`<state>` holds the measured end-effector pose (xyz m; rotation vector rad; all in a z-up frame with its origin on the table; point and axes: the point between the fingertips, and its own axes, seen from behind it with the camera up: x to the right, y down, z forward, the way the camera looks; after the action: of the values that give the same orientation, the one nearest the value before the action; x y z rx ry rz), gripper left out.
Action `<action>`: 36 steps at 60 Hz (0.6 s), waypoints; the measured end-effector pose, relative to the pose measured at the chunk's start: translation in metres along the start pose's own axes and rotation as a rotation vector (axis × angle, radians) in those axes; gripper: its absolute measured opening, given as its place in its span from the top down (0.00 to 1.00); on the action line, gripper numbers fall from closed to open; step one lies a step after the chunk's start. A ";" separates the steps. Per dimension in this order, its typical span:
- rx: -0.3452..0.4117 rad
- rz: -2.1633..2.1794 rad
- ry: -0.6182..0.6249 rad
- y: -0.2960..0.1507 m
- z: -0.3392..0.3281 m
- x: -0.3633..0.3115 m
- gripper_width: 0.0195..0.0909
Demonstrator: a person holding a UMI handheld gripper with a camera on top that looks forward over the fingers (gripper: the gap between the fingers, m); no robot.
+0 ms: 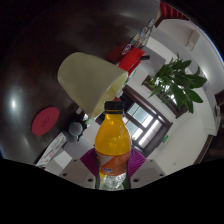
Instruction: Pour water
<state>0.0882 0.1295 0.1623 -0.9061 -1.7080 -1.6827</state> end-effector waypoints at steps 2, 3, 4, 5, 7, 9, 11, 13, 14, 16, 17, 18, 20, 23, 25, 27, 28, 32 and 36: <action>0.007 0.011 -0.006 -0.001 0.001 -0.001 0.79; 0.009 0.021 -0.008 -0.001 0.001 -0.001 0.79; 0.009 0.034 -0.010 -0.002 0.000 -0.001 0.79; 0.009 0.051 -0.012 -0.001 0.000 -0.001 0.80; 0.013 0.091 -0.013 -0.001 -0.002 0.001 0.79; 0.018 0.152 -0.018 -0.002 -0.003 0.000 0.79; 0.035 0.220 -0.026 -0.001 -0.004 0.003 0.79; 0.043 0.286 -0.025 0.001 -0.007 0.007 0.79; 0.046 0.320 -0.027 0.002 -0.009 0.010 0.79; 0.059 0.404 -0.032 0.003 -0.011 0.014 0.79; 0.069 0.451 -0.034 0.003 -0.012 0.017 0.79; 0.079 0.500 -0.037 0.003 -0.014 0.019 0.79; 0.089 0.603 -0.047 0.006 -0.016 0.023 0.79; 0.109 0.763 -0.062 0.010 -0.017 0.025 0.79; 0.131 0.882 -0.080 0.013 -0.019 0.030 0.79; 0.150 1.009 -0.101 0.015 -0.022 0.034 0.78; 0.157 1.070 -0.114 0.016 -0.023 0.035 0.77; 0.201 1.318 -0.158 0.014 -0.026 0.039 0.77; 0.251 1.542 -0.205 0.015 -0.027 0.044 0.77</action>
<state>0.0719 0.1050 0.2073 -1.6295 -0.7200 -0.3283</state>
